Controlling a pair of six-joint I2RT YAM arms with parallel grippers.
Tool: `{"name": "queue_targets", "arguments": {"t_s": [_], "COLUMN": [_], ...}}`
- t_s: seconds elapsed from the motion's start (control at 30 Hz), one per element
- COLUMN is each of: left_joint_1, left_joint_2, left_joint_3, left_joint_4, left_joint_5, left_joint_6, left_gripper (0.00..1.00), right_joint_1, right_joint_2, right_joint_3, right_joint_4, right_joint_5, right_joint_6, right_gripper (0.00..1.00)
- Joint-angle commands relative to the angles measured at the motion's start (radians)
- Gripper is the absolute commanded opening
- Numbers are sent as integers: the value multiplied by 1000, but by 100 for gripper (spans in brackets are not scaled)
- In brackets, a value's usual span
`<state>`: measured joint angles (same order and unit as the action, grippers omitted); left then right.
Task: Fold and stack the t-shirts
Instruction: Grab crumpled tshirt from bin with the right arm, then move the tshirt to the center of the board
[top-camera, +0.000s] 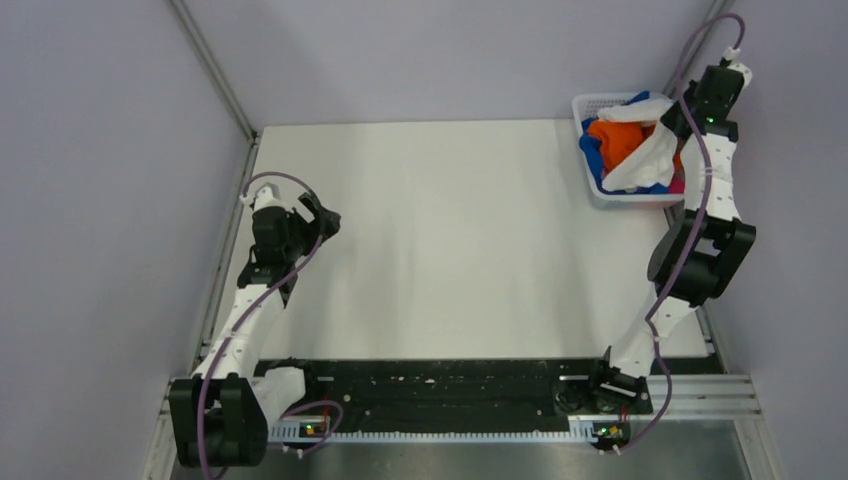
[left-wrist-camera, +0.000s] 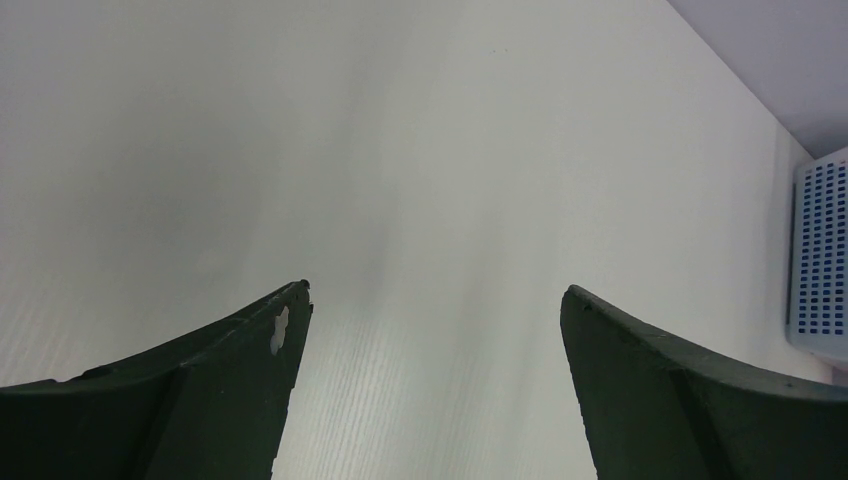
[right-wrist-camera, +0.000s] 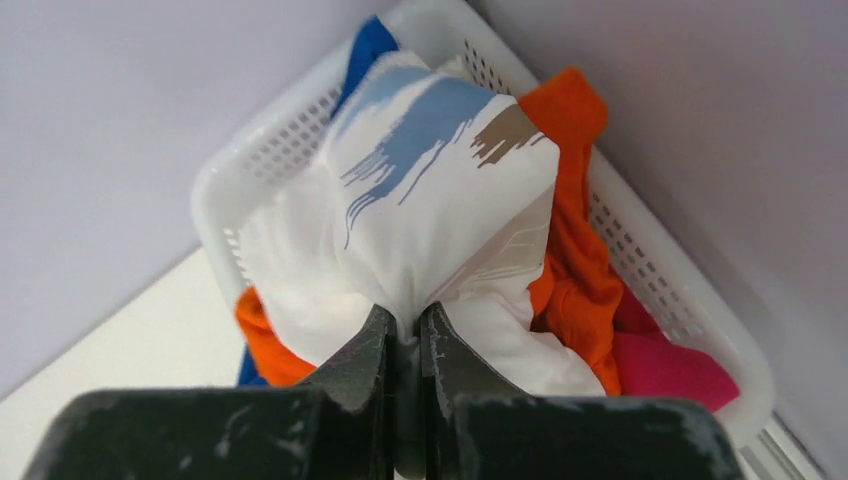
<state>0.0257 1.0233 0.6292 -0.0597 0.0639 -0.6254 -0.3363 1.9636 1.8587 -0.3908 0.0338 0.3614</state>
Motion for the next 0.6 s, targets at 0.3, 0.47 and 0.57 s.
{"name": "queue_targets", "arguments": {"t_s": [0.3, 0.47, 0.57], "left_joint_1": [4, 4, 3], "left_joint_2": [-46, -69, -77], "left_joint_3": [21, -5, -9], "left_joint_4": [52, 129, 138], "left_joint_5": [34, 92, 96], "left_joint_6": [5, -5, -22], "left_gripper": [99, 99, 99], "right_joint_1": [-6, -7, -6], "right_joint_2": [-218, -244, -257], "right_joint_3": [215, 273, 287], "right_joint_4": [257, 336, 432], "right_joint_5": [-161, -288, -342], "right_joint_6": [3, 54, 87], "right_gripper": [0, 0, 0]}}
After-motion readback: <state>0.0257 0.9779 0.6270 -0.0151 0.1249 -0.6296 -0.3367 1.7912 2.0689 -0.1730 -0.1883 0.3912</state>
